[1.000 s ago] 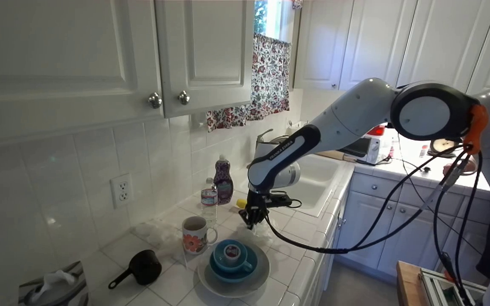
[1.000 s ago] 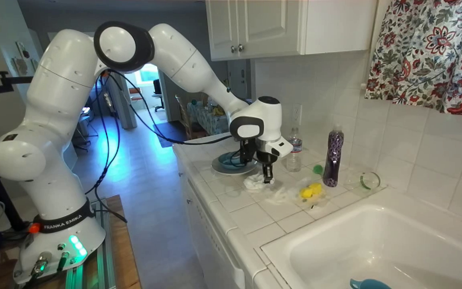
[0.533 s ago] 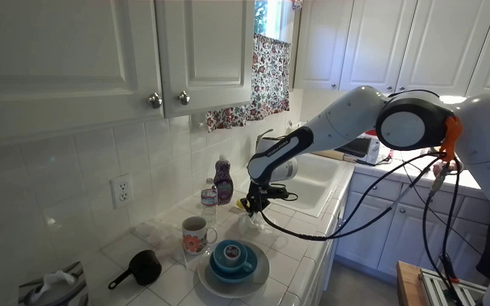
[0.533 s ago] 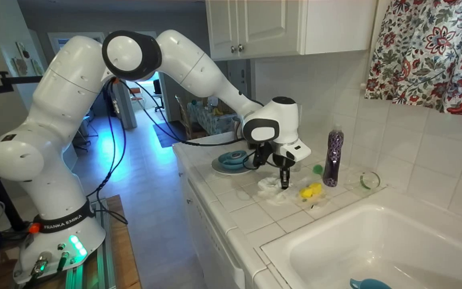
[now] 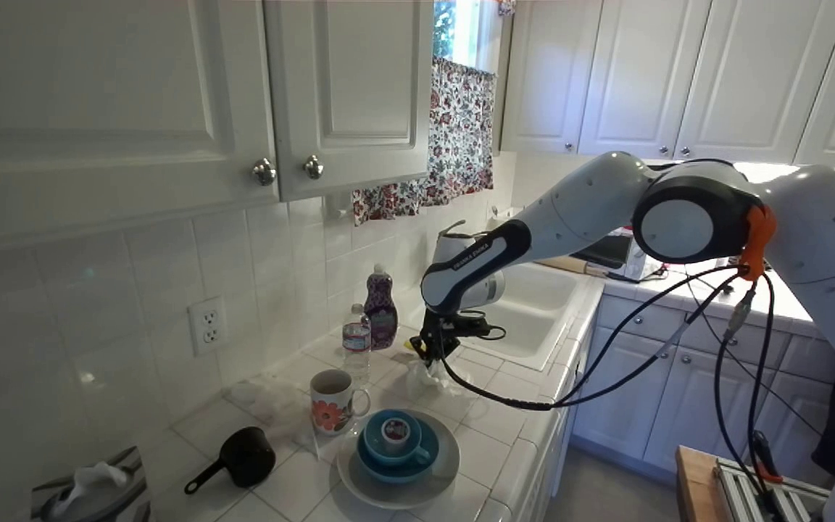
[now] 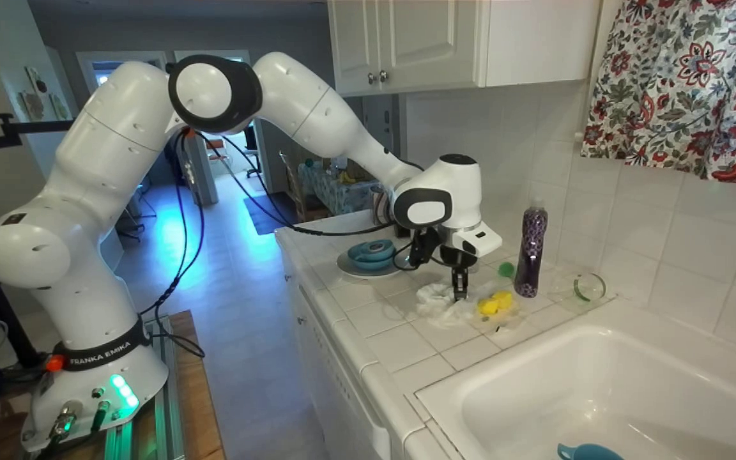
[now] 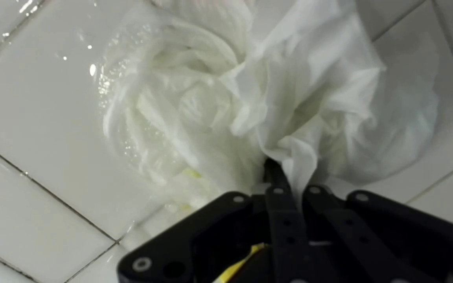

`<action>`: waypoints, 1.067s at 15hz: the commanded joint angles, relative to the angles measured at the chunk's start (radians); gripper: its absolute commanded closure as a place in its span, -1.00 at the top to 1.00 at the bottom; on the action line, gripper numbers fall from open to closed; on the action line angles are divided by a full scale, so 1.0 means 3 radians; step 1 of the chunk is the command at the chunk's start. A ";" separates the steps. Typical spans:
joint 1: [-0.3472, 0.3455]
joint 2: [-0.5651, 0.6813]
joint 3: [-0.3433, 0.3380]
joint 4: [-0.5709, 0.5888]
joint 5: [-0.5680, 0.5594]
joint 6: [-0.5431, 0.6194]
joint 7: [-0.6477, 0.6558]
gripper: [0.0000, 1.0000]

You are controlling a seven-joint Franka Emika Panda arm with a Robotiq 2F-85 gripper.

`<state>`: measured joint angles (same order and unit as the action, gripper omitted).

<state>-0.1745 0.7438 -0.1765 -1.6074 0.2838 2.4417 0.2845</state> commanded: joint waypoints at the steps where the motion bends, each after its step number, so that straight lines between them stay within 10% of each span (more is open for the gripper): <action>1: 0.0047 -0.0184 0.0101 -0.0398 -0.0145 0.0056 -0.0186 -0.99; 16: 0.0101 -0.0947 0.0074 -0.1639 -0.0297 0.0094 -0.0447 -0.99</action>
<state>-0.1286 0.4983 -0.1228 -2.0011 0.2132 2.4430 0.1065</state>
